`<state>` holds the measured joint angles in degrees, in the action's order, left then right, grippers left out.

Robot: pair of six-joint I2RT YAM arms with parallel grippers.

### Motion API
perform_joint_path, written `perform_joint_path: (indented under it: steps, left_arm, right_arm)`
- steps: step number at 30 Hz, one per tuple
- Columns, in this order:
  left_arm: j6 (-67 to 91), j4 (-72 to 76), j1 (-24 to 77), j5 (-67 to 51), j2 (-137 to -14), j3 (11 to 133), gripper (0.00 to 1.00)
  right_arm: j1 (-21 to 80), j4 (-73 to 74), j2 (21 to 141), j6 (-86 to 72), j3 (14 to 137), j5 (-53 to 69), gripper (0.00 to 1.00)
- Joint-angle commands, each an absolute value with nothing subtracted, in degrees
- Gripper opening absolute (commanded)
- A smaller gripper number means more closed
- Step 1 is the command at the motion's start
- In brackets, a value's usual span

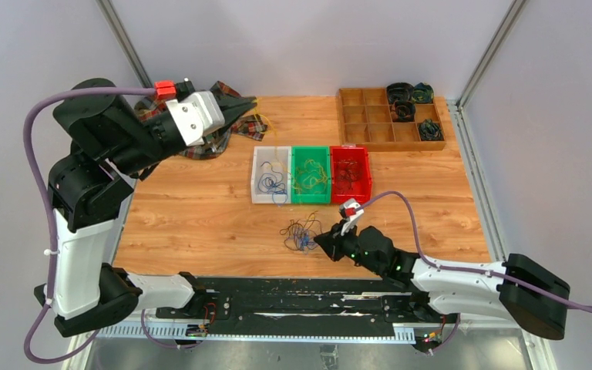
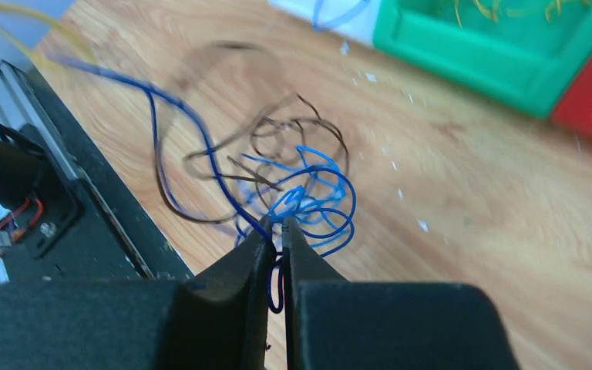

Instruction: Untangle the cables

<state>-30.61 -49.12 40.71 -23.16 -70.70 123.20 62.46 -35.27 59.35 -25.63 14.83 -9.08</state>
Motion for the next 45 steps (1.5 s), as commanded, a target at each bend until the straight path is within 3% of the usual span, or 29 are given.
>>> perform_joint_path:
  steps: [1, 10, 16, 22, 26, 29, 33, 38, 43, 45]
  left_arm:
    - [-33.77, -36.75, 41.04, -9.55, -69.75, 124.16, 0.0]
    - [-32.45, -30.07, 41.04, -7.5, -68.64, 122.41, 0.0]
    - [-37.54, -13.23, 41.04, 7.0, -67.83, 120.35, 0.0]
    - [-41.23, -10.68, 41.04, 6.14, -66.27, 119.63, 0.0]
    - [-43.56, 1.32, 41.04, 12.83, -67.22, 122.11, 0.0]
    - [-41.84, -4.64, 41.04, 6.67, -67.05, 124.01, 0.0]
    - [-35.93, -16.3, 41.04, -4.68, -66.26, 124.45, 0.0]
    - [-29.85, -24.37, 41.04, -16.32, -65.09, 121.19, 0.01]
    - [-27.31, -28.18, 41.04, -19.66, -65.59, 120.88, 0.0]
    - [-26.04, -28.47, 41.04, -20.49, -65.08, 119.59, 0.0]
  right_arm:
    - [63.01, -33.96, 55.38, -28.76, 9.32, -13.76, 0.04]
    - [63.02, -26.78, 49.6, -29.22, 8.14, -18.22, 0.01]
    - [63.02, -22.11, 45.69, -32.32, 5.74, -23.07, 0.01]
    - [63.01, -10.47, 37.87, -34.64, 5.56, -30.6, 0.01]
    - [63.02, -1.08, 37.19, -38.04, 8.72, -35.17, 0.01]
    - [63.0, -0.93, 39.98, -37.85, 9.85, -34.82, 0.01]
    - [63.02, -0.39, 43.48, -35.24, 13.5, -34.67, 0.09]
    - [63.02, -9.04, 42.14, -25.01, 18.23, -27.16, 0.37]
    - [63.02, -11.54, 41.81, -16.7, 25.05, -20.31, 0.57]
    - [63.02, -12.2, 42.7, -14.65, 28.25, -15.74, 0.6]
